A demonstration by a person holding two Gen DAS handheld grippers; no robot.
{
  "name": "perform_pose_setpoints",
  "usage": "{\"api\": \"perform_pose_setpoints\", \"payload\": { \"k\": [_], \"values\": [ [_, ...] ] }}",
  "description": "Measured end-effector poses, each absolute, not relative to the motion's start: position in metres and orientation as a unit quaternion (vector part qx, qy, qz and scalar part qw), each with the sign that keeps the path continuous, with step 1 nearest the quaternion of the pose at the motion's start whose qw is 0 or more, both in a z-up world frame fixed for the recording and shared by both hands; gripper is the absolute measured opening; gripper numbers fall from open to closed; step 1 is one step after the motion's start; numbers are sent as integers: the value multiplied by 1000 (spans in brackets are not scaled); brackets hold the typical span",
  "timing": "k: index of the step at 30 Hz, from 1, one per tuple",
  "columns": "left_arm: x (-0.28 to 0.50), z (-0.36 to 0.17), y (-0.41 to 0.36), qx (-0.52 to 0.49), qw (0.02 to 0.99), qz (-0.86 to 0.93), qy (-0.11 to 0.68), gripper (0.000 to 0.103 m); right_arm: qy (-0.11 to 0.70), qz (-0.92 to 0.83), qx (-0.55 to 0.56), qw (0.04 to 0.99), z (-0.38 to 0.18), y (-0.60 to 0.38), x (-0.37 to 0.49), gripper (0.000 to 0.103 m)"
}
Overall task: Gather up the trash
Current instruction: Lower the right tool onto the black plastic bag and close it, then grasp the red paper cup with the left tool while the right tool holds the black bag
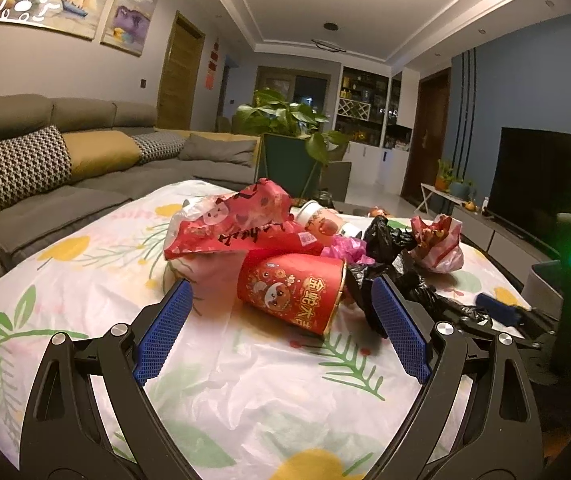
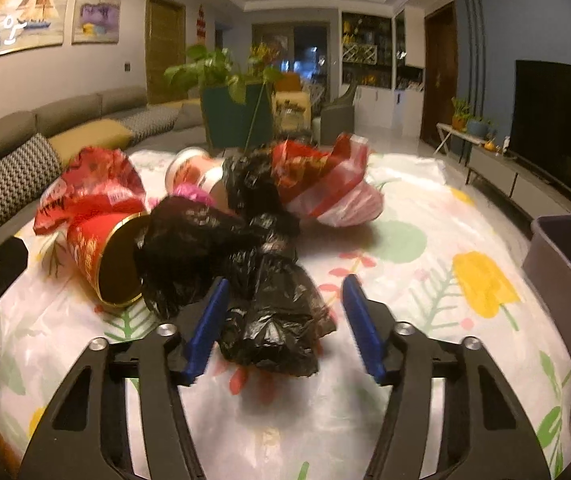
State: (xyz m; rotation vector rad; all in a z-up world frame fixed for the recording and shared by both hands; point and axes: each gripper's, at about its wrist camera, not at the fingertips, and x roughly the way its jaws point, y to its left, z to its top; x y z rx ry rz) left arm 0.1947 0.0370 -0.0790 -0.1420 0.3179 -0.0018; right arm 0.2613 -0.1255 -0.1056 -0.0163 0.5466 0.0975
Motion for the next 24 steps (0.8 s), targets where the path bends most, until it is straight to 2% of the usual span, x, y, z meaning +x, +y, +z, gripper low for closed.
{"api": "perform_pose_setpoints", "payload": {
  "k": [4,7,10,20,24],
  "values": [
    [196,-80,36,-70,984,-5,164,90,300,60,-10,952,-112,-124,269,24],
    [198,-80,37,-69,983,-7,168,90,298,72,-1,952,-111,-127,266,11],
    [199,-80,36,-67,983,-8,172,90,282,77,12,956,-106,-131,258,8],
    [214,-78,22,-49,980,0,194,86,216,74,49,972,-76,-157,212,7],
    [231,-80,12,-31,974,11,223,76,199,73,63,975,-66,-167,201,7]
  ]
}}
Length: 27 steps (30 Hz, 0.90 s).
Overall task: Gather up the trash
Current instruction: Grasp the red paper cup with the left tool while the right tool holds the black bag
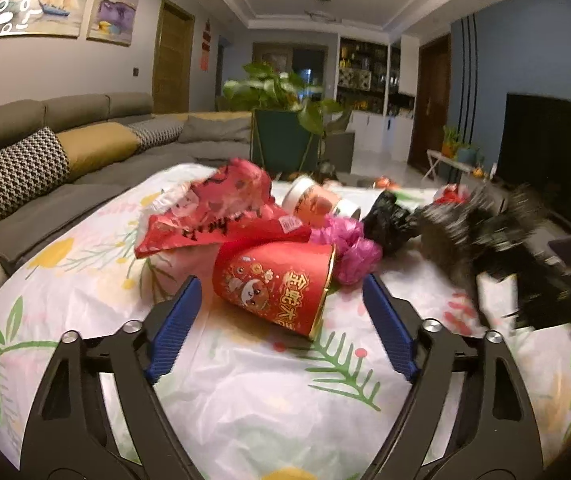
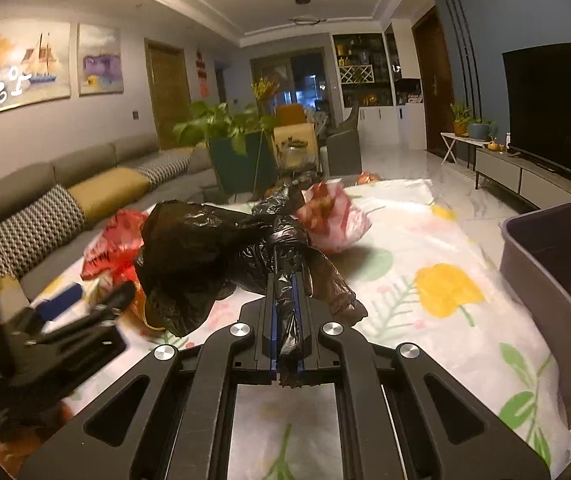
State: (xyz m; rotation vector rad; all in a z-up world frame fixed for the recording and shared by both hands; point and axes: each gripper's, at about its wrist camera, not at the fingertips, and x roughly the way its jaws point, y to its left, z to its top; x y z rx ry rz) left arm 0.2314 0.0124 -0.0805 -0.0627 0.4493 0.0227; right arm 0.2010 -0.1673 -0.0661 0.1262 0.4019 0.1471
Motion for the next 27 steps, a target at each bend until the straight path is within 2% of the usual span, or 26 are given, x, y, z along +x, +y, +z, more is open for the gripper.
{"api": "perform_pose_setpoints", "payload": {
  "k": [2,4,8,10,15,27],
  "values": [
    [241,-86,13,-31,969,14,246,68,193,74,64,976,-63,-170,197,7],
    [249,-91,16,-38,963,15,268,54,187,73,66,977,-61,-174,193,7],
    [255,-96,26,-63,956,11,286,38,179,72,73,978,-58,-180,186,7],
    [255,-99,28,-69,953,15,295,22,174,70,74,979,-56,-184,183,7],
    [252,-103,35,-83,949,13,305,0,167,67,80,980,-53,-190,177,7],
    [211,-99,57,-102,955,8,279,0,156,64,85,982,-50,-192,171,7]
  ]
}}
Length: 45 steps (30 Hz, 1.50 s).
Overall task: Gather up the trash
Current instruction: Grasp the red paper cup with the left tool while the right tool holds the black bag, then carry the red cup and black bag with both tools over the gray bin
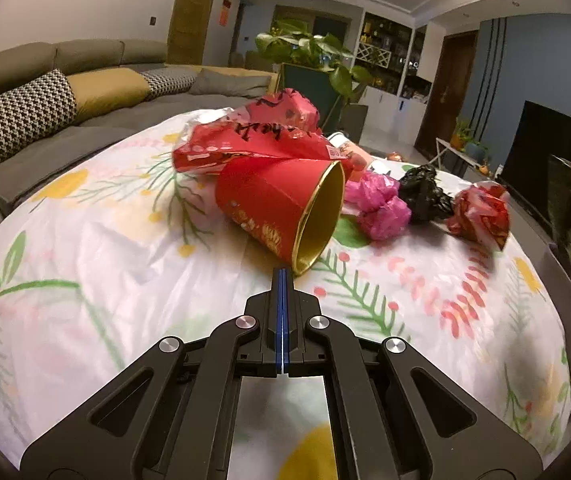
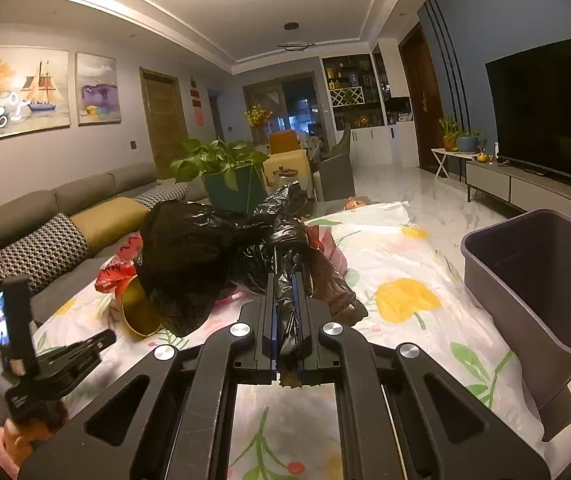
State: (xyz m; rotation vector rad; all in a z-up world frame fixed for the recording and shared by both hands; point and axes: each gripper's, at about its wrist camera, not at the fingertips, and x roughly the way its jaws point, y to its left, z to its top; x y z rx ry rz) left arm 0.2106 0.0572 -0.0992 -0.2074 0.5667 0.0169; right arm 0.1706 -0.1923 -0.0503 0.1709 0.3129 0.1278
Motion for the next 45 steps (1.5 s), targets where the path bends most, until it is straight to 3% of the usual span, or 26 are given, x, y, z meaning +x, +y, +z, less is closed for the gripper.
{"api": "perform_pose_setpoints", "payload": {
  "k": [5,6,8,9,10,11,18,20,22,26,45],
  "values": [
    [201,-96,63,-104,958,8,265,0,154,64,91,982,-50,-195,171,7],
    [203,-95,62,-101,959,12,265,4,154,66,92,982,-50,-195,170,7],
    [208,-93,59,-98,959,11,264,22,151,66,90,982,-50,-195,168,7],
    [211,-92,57,-98,960,10,261,39,150,66,90,982,-49,-195,168,7],
    [212,-91,56,-99,961,9,259,47,150,67,91,982,-49,-196,167,7],
    [217,-91,53,-97,961,8,259,48,149,67,92,982,-49,-197,168,7],
    [251,-92,48,-91,955,19,283,48,142,65,91,983,-48,-199,171,7],
    [259,-94,50,-96,951,25,294,43,142,64,90,984,-48,-197,171,7],
    [264,-98,53,-104,947,27,303,24,143,64,91,984,-49,-197,171,7],
    [265,-103,64,-129,942,32,308,3,147,63,89,983,-50,-197,173,7],
    [169,-88,64,-145,954,-38,261,2,124,35,102,986,-42,-213,145,7]
  ]
}}
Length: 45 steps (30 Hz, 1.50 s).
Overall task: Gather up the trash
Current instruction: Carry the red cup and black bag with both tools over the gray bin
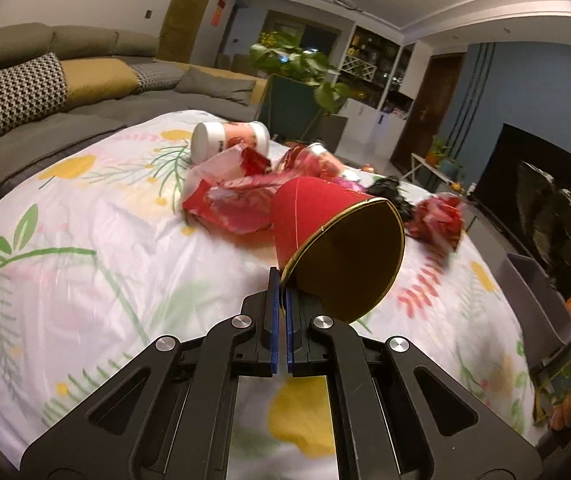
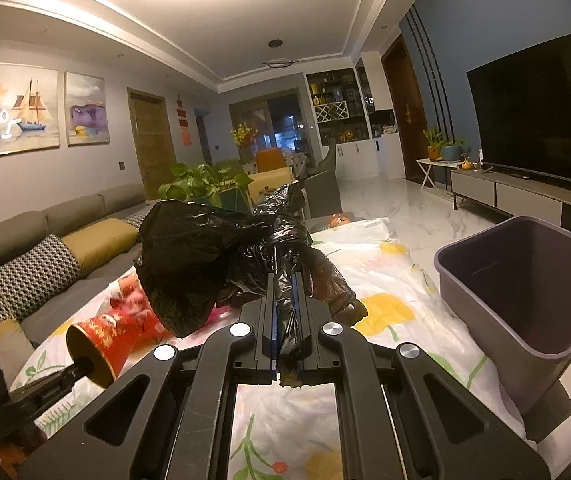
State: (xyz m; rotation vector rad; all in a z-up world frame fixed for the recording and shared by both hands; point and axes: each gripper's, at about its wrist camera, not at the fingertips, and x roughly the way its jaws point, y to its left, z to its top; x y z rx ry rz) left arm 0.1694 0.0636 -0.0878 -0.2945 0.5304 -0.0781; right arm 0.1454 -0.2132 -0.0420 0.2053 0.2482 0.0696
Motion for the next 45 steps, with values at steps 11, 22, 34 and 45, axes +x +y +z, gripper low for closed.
{"api": "perform_pose_setpoints", "payload": {
  "k": [11,22,34,45],
  "values": [
    [144,-66,44,-133,960,-65,236,2,103,23,109,988,-33,-228,123,7],
    [140,-45,7,-115,965,-93,215,2,86,3,114,990,-30,-248,108,7],
    [154,-26,-57,-86,965,-146,200,2,72,-25,111,991,-28,-270,98,7],
    [173,-9,-133,-57,958,-214,184,2,51,-78,97,991,-18,-296,88,7]
  ]
}}
